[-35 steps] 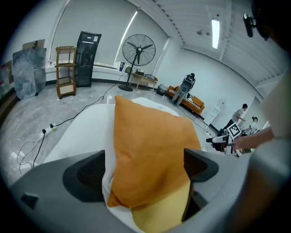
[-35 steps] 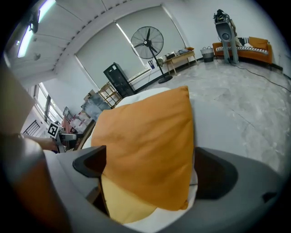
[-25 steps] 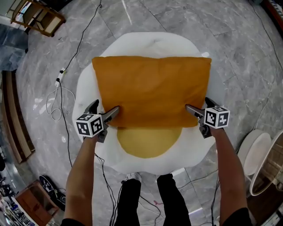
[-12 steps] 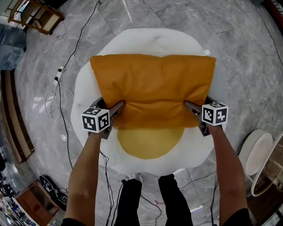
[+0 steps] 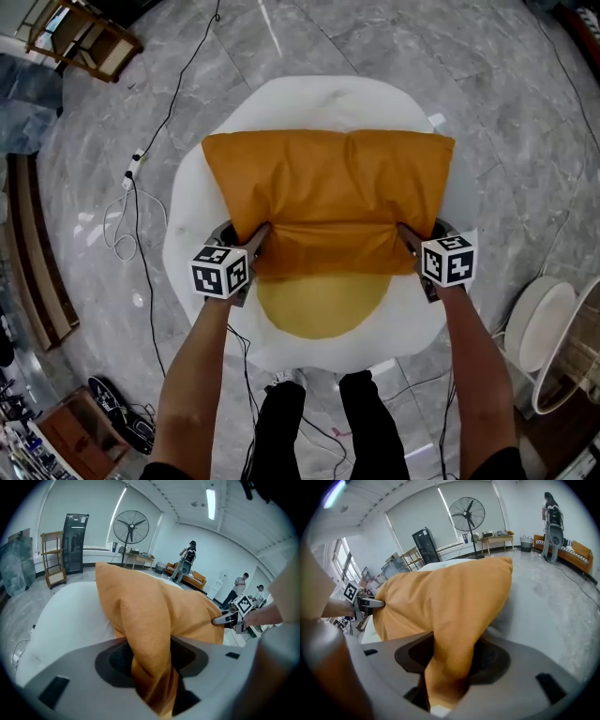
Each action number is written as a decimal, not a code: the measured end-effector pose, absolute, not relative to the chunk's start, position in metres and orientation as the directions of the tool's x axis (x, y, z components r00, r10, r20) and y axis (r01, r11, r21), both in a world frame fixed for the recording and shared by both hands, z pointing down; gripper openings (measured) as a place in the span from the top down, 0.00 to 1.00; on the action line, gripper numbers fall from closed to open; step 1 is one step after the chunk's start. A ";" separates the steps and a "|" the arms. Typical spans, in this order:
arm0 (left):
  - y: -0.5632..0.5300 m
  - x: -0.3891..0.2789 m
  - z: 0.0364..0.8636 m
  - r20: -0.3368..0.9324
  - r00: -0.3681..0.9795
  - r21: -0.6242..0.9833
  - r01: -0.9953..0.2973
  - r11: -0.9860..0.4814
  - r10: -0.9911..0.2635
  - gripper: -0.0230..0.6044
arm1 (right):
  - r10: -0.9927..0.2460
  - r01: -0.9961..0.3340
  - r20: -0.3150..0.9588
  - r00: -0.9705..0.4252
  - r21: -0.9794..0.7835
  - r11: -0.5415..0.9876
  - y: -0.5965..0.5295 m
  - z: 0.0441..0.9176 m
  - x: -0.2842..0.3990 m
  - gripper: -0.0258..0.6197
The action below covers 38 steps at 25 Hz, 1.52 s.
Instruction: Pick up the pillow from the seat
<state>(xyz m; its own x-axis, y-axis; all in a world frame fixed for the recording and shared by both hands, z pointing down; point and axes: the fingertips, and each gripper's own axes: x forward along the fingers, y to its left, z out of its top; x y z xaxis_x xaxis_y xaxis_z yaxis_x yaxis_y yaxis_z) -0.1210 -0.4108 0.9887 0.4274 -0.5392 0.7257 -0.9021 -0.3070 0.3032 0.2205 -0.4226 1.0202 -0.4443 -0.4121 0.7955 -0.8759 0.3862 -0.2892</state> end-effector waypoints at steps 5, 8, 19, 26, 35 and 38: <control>-0.408 -0.121 0.951 0.695 0.437 0.307 -0.899 -0.313 -0.571 0.64 | -0.472 -0.885 0.768 -0.433 -0.264 0.383 -0.422 0.978 0.219 0.65; -0.413 -0.124 0.913 0.661 0.432 0.282 -0.901 -0.330 -0.614 0.64 | -0.523 -0.889 0.737 -0.428 -0.239 0.392 -0.427 0.937 0.216 0.65; -0.408 -0.128 0.699 0.486 0.397 0.175 -0.917 -0.358 -0.779 0.64 | -0.718 -0.900 0.559 -0.414 -0.134 0.415 -0.425 0.714 0.215 0.65; -0.386 -0.131 0.554 0.354 0.376 0.133 -0.927 -0.352 -0.856 0.63 | -0.814 -0.902 0.408 -0.414 -0.061 0.428 -0.411 0.564 0.214 0.65; -0.358 -0.137 0.412 0.204 0.327 0.072 -0.945 -0.319 -0.923 0.64 | -0.880 -0.912 0.258 -0.400 -0.016 0.410 -0.389 0.422 0.205 0.67; -0.343 -0.142 0.385 0.173 0.318 0.080 -0.948 -0.308 -0.932 0.64 | -0.886 -0.912 0.236 -0.399 0.001 0.411 -0.373 0.394 0.200 0.67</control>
